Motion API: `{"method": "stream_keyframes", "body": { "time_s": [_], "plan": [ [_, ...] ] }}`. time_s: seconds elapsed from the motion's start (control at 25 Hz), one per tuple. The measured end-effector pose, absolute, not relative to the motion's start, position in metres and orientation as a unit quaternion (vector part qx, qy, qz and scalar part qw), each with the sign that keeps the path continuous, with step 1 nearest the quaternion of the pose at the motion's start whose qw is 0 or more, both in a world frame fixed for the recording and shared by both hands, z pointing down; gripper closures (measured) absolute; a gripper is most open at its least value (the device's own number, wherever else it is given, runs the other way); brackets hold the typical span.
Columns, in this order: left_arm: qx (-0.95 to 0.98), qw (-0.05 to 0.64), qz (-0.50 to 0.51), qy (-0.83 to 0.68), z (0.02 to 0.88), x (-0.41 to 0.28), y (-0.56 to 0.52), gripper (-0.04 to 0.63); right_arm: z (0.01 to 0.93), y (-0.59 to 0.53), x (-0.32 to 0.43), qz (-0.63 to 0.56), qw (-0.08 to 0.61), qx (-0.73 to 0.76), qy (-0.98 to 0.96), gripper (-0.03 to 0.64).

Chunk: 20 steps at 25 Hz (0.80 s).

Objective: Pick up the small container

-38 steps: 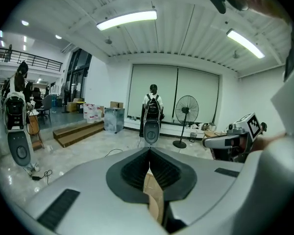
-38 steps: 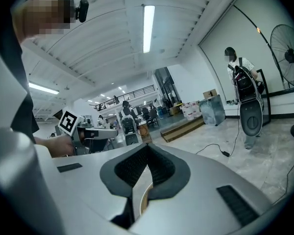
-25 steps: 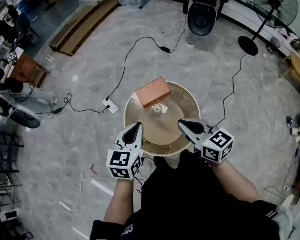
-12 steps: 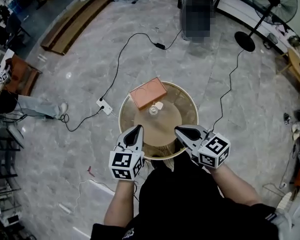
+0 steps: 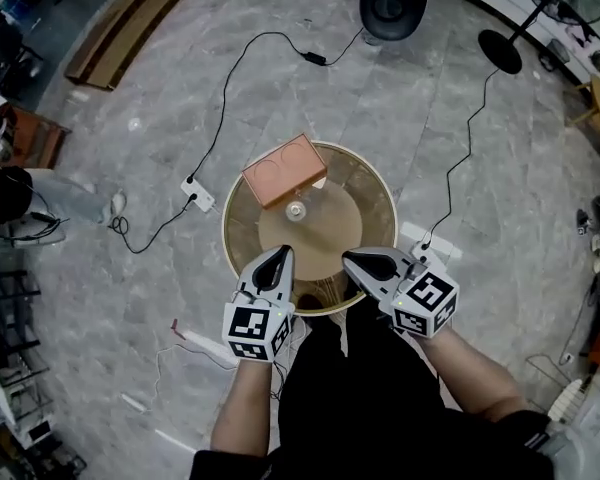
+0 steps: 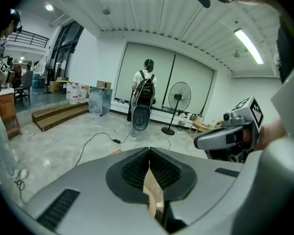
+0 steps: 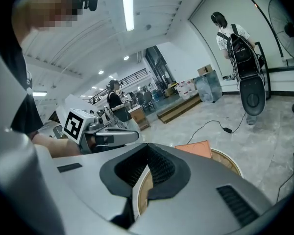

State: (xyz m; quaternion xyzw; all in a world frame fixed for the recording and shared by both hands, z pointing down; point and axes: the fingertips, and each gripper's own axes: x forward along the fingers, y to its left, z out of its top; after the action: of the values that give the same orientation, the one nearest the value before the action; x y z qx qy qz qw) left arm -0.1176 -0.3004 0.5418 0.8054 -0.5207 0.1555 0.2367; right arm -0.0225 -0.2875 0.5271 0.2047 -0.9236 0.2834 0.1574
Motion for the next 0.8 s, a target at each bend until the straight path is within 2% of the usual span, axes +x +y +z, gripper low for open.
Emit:
{"method": "stream_keyframes", "body": {
  "time_s": [0.8],
  "plan": [
    [0.788,0.247,0.144,-0.545,0.759,-0.139,-0.356,0.577,0.714,-0.308,-0.063,0.298,0.221,0.142,-0.918,0.603]
  ]
}}
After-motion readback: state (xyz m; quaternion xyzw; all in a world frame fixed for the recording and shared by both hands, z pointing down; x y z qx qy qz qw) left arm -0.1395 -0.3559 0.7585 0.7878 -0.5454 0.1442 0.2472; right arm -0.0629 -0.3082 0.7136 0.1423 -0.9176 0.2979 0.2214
